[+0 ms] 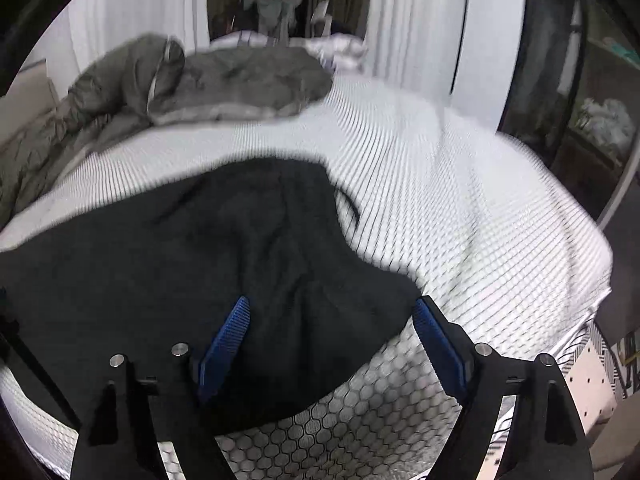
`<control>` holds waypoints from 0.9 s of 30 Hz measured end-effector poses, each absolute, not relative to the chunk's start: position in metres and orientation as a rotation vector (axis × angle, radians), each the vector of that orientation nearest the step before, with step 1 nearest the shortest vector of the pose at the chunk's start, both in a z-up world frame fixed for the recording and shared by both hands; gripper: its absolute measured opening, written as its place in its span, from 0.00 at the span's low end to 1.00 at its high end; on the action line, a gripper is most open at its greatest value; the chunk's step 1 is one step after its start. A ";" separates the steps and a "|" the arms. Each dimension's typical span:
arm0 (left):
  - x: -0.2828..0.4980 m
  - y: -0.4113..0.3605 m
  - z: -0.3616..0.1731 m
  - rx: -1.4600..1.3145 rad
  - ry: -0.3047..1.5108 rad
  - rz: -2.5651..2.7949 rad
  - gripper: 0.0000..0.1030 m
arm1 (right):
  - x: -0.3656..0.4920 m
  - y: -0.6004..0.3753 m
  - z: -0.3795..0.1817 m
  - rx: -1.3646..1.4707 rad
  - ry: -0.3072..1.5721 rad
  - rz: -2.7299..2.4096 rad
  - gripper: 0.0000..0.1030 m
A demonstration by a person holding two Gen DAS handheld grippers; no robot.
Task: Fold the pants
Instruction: 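Grasp the drawstring waistband with the right gripper and lift it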
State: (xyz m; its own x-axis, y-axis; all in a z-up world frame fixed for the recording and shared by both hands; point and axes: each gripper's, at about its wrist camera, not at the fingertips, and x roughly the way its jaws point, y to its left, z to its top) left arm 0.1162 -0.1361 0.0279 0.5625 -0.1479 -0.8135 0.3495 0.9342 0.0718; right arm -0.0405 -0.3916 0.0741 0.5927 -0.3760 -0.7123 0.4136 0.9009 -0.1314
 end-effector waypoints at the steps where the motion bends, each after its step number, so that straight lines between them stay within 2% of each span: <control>1: 0.115 -0.135 0.031 0.230 0.919 -0.301 0.98 | -0.047 -0.387 0.084 0.055 0.779 -0.459 0.86; 3: 0.116 -0.137 0.038 0.209 0.893 -0.322 0.98 | -0.057 -0.384 0.098 0.076 0.701 -0.481 0.86; 5: 0.119 -0.147 0.041 0.207 0.882 -0.344 0.98 | -0.032 -0.373 0.099 0.085 0.710 -0.416 0.78; 6: 0.122 -0.153 0.039 0.222 0.888 -0.350 0.98 | -0.018 -0.370 0.093 0.074 0.748 -0.371 0.66; 7: 0.125 -0.159 0.036 0.240 0.897 -0.351 0.97 | -0.009 -0.366 0.087 0.056 0.797 -0.335 0.46; 9: 0.134 -0.167 0.025 0.274 0.933 -0.335 0.94 | 0.021 -0.366 0.059 -0.021 0.942 -0.359 0.21; 17: 0.144 -0.127 0.014 0.207 0.971 -0.251 0.95 | 0.011 -0.400 0.062 0.143 0.916 -0.310 0.27; 23: 0.140 -0.116 0.023 0.214 0.945 -0.225 0.94 | 0.011 -0.378 0.087 0.078 0.798 -0.313 0.28; 27: 0.144 -0.112 0.016 0.200 0.973 -0.232 0.94 | 0.064 -0.370 0.077 0.001 0.876 -0.328 0.28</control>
State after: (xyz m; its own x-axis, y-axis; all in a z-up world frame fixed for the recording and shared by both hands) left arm 0.1442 -0.1117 0.0158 0.5417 -0.1051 -0.8340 0.2830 0.9570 0.0632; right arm 0.0640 -0.3696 0.0769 0.5938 -0.2819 -0.7536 0.2824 0.9501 -0.1329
